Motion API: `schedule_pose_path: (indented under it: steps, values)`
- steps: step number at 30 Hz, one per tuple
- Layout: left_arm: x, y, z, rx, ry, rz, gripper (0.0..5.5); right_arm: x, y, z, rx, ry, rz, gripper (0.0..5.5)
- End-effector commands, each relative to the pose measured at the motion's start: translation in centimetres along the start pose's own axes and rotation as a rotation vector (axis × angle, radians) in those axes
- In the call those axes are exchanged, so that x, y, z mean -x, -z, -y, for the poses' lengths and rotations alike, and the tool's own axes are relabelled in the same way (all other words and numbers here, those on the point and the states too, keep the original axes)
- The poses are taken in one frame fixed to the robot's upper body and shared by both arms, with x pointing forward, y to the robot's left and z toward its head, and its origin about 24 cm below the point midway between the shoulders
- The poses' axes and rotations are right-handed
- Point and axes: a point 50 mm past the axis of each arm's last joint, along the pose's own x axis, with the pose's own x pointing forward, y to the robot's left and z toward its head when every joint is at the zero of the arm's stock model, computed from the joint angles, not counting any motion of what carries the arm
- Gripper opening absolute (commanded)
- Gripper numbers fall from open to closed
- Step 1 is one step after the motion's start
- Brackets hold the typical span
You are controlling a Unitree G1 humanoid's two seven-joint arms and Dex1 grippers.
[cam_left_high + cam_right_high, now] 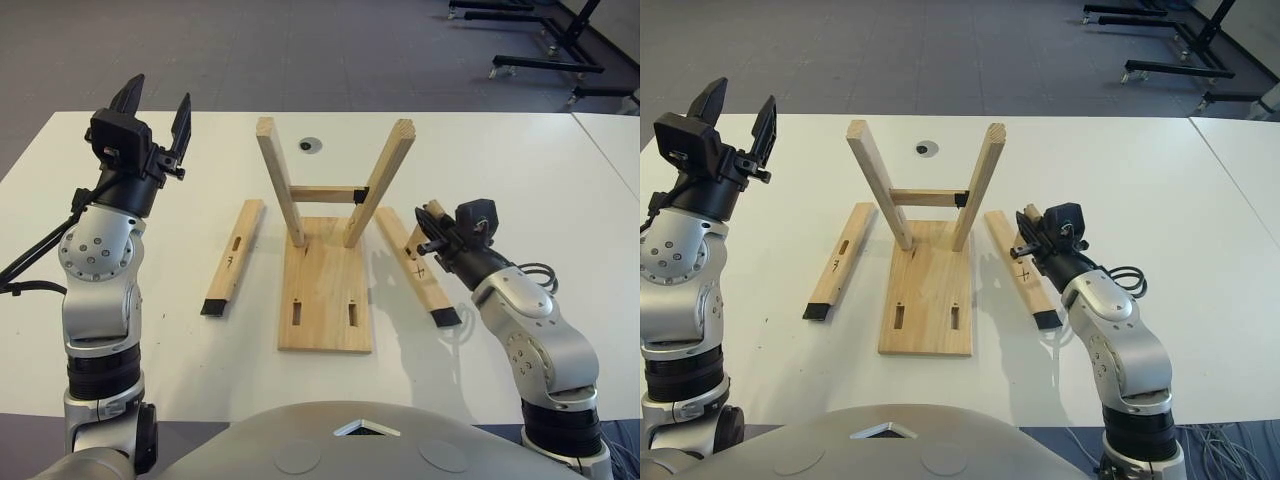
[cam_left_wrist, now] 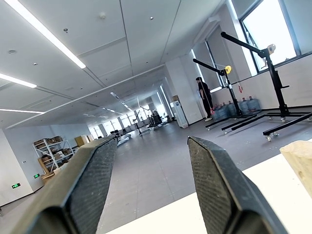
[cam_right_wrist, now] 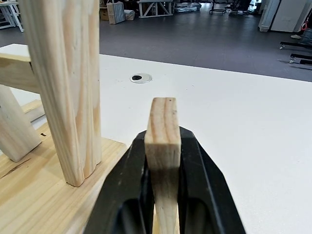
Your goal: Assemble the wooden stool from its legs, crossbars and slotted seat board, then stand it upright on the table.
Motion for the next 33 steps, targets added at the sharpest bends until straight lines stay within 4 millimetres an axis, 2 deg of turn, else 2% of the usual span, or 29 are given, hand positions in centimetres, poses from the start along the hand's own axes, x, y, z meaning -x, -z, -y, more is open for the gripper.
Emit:
schedule_pose_path:
  steps: [1,5,7,13,17,20,26,31,33]
  values:
    - [-0.2,0.0,-0.3,-0.012,0.003,-0.005,2.64,0.5,3.4,1.0,-0.039,0.099,-0.184,0.76]
    - [-0.2,0.0,-0.5,-0.018,0.0,-0.004,2.64,0.3,2.6,1.6,-0.045,0.119,-0.138,1.46]
    - [-0.1,-0.1,-0.6,-0.034,-0.005,0.001,2.64,0.2,1.3,1.5,-0.044,0.092,-0.079,1.74]
    - [-0.2,-0.1,-0.6,-0.032,-0.008,0.004,2.64,-0.5,-3.4,2.1,-0.074,0.07,0.124,2.69]
    - [-0.2,-0.1,-0.6,-0.03,-0.004,0.003,2.64,-1.0,-7.4,2.7,-0.108,0.071,0.261,3.35]
    - [-0.3,-0.1,-0.6,-0.029,0.001,0.005,2.64,-1.2,-10.0,2.2,-0.16,0.035,0.349,3.35]
    - [-0.3,0.1,-0.4,-0.023,0.002,0.004,2.64,-1.6,-13.7,0.9,-0.14,0.02,0.446,3.35]
    - [-0.3,0.1,-0.3,-0.021,-0.005,0.004,2.64,-1.4,-14.7,0.4,-0.075,0.056,0.462,3.35]
    - [-0.1,0.2,-0.4,-0.022,-0.011,0.0,2.64,-1.4,-14.3,0.0,-0.063,0.067,0.45,3.35]
